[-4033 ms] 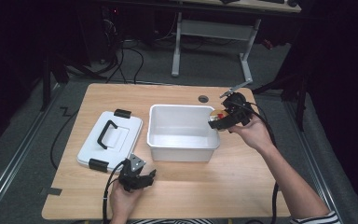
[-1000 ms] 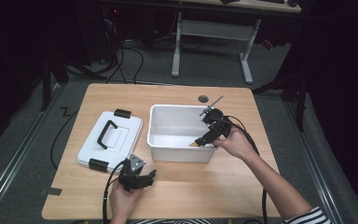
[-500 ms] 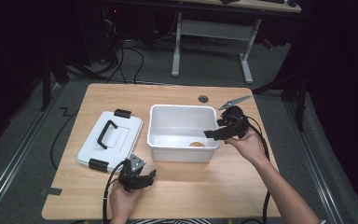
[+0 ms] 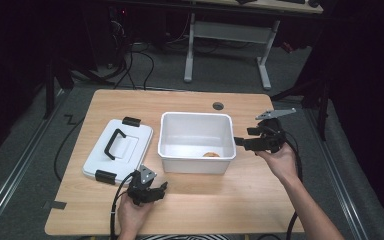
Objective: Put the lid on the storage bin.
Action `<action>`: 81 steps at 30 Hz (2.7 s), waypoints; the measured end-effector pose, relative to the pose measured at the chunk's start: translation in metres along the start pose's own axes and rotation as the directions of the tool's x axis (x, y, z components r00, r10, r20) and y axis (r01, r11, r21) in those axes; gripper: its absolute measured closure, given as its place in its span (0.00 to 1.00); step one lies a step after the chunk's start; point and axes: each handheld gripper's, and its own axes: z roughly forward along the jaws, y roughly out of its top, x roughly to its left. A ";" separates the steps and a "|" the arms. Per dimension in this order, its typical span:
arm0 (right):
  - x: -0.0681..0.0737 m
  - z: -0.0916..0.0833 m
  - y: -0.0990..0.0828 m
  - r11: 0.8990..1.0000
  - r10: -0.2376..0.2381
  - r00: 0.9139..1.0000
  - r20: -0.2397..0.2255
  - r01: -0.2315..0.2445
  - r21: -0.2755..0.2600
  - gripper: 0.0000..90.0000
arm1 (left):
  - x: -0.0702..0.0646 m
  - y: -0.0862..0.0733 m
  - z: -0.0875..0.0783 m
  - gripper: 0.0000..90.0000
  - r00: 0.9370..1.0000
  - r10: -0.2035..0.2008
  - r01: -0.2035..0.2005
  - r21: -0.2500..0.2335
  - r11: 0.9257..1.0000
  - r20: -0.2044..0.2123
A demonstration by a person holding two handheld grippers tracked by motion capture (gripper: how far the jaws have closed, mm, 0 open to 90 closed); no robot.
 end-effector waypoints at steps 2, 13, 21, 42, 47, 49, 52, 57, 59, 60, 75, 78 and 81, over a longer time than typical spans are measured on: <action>-0.003 -0.001 -0.005 1.000 0.007 1.000 0.007 -0.007 -0.007 0.36 | 0.000 0.000 0.000 0.35 1.000 0.001 -0.001 0.000 1.000 -0.001; -0.012 -0.015 -0.025 0.997 0.056 0.998 0.032 -0.054 -0.058 0.38 | 0.000 0.000 0.000 0.35 1.000 0.003 -0.003 0.001 1.000 -0.002; -0.011 -0.024 -0.029 0.994 0.064 0.997 0.049 -0.059 -0.088 0.39 | 0.000 0.000 0.000 0.35 1.000 0.003 -0.003 0.001 1.000 -0.002; -0.024 -0.018 -0.093 0.973 0.208 0.978 0.019 -0.205 -0.105 0.40 | -0.001 0.000 0.000 0.35 1.000 0.004 -0.004 0.002 1.000 -0.003; -0.025 -0.007 -0.110 0.968 0.232 0.972 0.031 -0.228 -0.101 0.40 | -0.001 0.000 0.000 0.35 1.000 0.008 -0.008 0.002 1.000 -0.005; -0.026 -0.004 -0.116 0.966 0.241 0.970 0.039 -0.236 -0.103 0.40 | -0.001 0.000 0.000 0.35 1.000 0.009 -0.009 0.004 1.000 -0.005; -0.026 0.001 -0.124 0.965 0.246 0.968 0.051 -0.240 -0.106 0.40 | -0.001 0.000 0.000 0.35 1.000 0.009 -0.009 0.004 1.000 -0.005; -0.029 0.011 -0.137 0.961 0.261 0.963 0.067 -0.253 -0.112 0.40 | -0.001 0.000 0.000 0.36 1.000 0.008 -0.008 0.004 1.000 -0.006; -0.029 0.016 -0.143 0.959 0.271 0.960 0.072 -0.262 -0.109 0.40 | -0.001 0.000 0.000 0.36 1.000 0.007 -0.007 0.004 1.000 -0.006; -0.029 0.018 -0.146 0.958 0.274 0.959 0.077 -0.266 -0.107 0.40 | -0.001 0.000 0.000 0.36 1.000 0.007 -0.007 0.004 1.000 -0.006; -0.027 0.054 -0.175 0.972 0.233 0.937 0.258 -0.221 -0.075 0.41 | -0.001 0.000 0.000 0.36 1.000 0.008 -0.008 0.006 1.000 -0.009; -0.024 0.055 -0.176 0.976 0.217 0.934 0.283 -0.204 -0.077 0.40 | -0.001 0.000 0.000 0.36 1.000 0.006 -0.006 0.004 1.000 -0.008; -0.020 0.057 -0.175 0.984 0.177 0.932 0.317 -0.166 -0.061 0.38 | -0.001 0.000 0.000 0.35 1.000 0.000 0.000 0.001 1.000 -0.004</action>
